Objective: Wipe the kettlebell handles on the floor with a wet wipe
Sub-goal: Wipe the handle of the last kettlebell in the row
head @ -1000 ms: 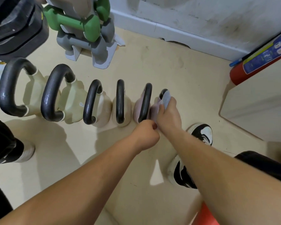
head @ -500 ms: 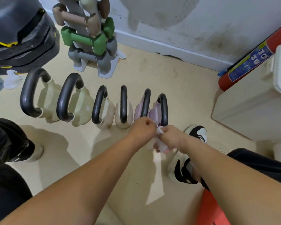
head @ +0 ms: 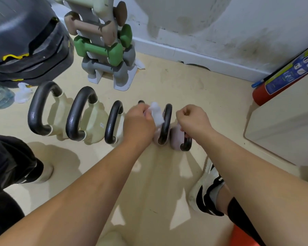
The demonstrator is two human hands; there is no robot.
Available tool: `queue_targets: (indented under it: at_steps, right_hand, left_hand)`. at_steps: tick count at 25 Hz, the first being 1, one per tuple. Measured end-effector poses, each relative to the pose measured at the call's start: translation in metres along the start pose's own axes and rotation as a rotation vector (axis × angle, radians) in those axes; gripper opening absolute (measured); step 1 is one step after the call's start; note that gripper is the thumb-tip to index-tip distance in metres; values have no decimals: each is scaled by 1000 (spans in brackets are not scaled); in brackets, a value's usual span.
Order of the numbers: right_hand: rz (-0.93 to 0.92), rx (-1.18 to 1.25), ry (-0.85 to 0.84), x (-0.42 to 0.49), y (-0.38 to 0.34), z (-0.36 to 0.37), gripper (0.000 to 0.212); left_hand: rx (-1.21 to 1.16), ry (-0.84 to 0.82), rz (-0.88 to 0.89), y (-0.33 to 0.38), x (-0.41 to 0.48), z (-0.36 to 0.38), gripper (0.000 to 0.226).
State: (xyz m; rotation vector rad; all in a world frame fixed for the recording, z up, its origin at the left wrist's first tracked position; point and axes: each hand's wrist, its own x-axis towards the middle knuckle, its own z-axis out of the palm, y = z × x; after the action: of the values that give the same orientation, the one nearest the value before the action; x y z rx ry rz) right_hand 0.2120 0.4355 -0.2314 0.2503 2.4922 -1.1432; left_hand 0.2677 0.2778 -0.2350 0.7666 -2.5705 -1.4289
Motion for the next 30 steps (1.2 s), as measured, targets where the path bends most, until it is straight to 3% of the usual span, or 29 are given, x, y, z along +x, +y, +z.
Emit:
queue_targets:
  at_steps: [2,5,7,9,13,16,17,21,23,24,27,30]
  right_hand:
    - [35,-32,-55,15,-8,5,18]
    - [81,-116,-114,33,-16,15,21]
    - [112,-123,-117,41,-17,16,30]
    - [98,-76,-75,45,-18,11,29]
    - [53,-36,160,54,-2,-7,16]
    - [230,-66,23,47,25,-13,36]
    - [283,-38,-17,44,32,-12,40]
    - [295,-9,-43,45,36,-3,43]
    - [321,22,-65,46,34,-5,44]
    - [346,45,-74,47,35,-6,43]
    - [424,155,-111,47,35,-8,38]
    - [457,208,-127,50,36,-10,38]
  left_hand:
    - [166,-77,182,3,6,10,21]
    - [212,-345,232,-17,-24,46,21]
    - [236,-399,271,-36,-44,67,42]
    - [172,-396,210,-37,-35,77,55]
    - [69,-467,-32,-5,28,76,49]
    - [55,-319,-110,-14,6,65,29]
    - [122,-260,-70,-24,-17,59,20]
    - [349,-216,215,-41,-63,51,19]
    - [342,-223,391,-21,-63,62,19]
    - [301,-231,395,-7,-61,69,22]
    - [287,-398,146,5,-41,102,21]
    - [16,-593,-112,0,-33,120,30]
